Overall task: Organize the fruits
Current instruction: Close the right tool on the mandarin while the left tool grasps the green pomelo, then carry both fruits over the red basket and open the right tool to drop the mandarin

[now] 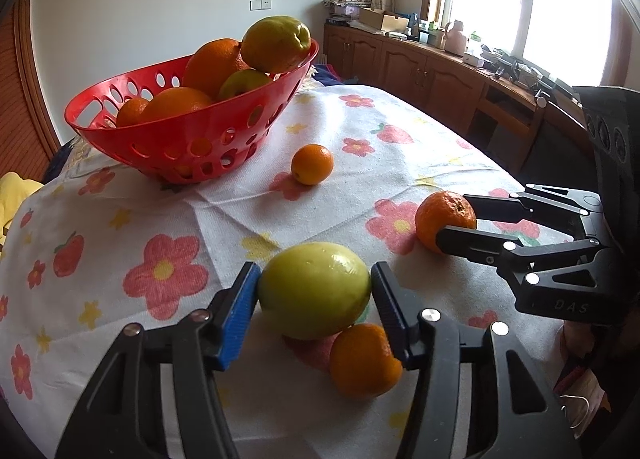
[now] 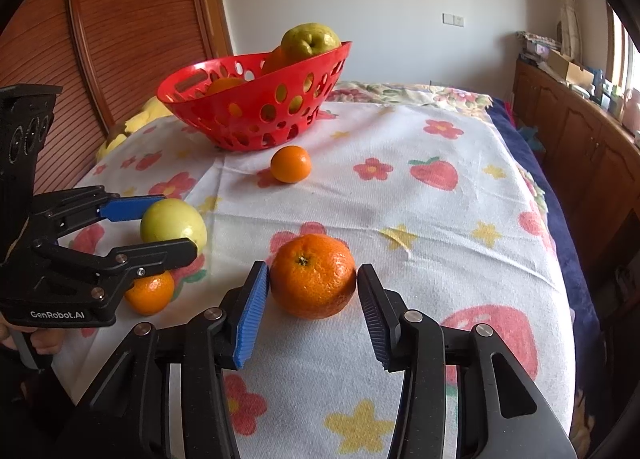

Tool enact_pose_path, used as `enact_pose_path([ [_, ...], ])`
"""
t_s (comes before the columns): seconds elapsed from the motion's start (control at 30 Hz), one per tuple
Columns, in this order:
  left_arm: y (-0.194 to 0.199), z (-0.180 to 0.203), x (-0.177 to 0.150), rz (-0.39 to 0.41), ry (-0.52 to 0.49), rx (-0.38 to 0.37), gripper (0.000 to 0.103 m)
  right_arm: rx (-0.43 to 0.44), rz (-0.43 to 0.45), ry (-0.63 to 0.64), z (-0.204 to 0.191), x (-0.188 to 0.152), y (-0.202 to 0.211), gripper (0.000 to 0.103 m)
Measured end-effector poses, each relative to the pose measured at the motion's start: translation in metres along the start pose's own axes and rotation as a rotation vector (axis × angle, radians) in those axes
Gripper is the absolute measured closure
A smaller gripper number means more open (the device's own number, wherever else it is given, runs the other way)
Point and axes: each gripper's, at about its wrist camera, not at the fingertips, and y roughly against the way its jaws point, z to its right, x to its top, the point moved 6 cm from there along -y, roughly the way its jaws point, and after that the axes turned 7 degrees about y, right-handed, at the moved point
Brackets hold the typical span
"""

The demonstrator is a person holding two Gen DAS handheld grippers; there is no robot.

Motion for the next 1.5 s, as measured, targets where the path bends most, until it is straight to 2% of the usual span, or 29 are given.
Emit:
enact_pose_path([
  [0.53,0.028,-0.008,0.007,0.064,0.020,-0.006,0.048,0.006,-0.031,0.006,-0.004,-0.003,-0.008,0.056],
  [1.17,0.063,-0.023,0.035,0.171,0.025,0.021,0.048,-0.035,0.042,-0.007,0.003,0.001,0.008,0.057],
  [1.3,0.071,-0.034,0.054,0.205,0.026,0.029,0.048,-0.043,0.056,-0.006,0.007,0.011,0.014,0.057],
  [1.5,0.074,-0.055,0.085,0.241,0.025,0.059,0.048,-0.036,0.126,0.043,0.009,0.057,0.031,0.057],
])
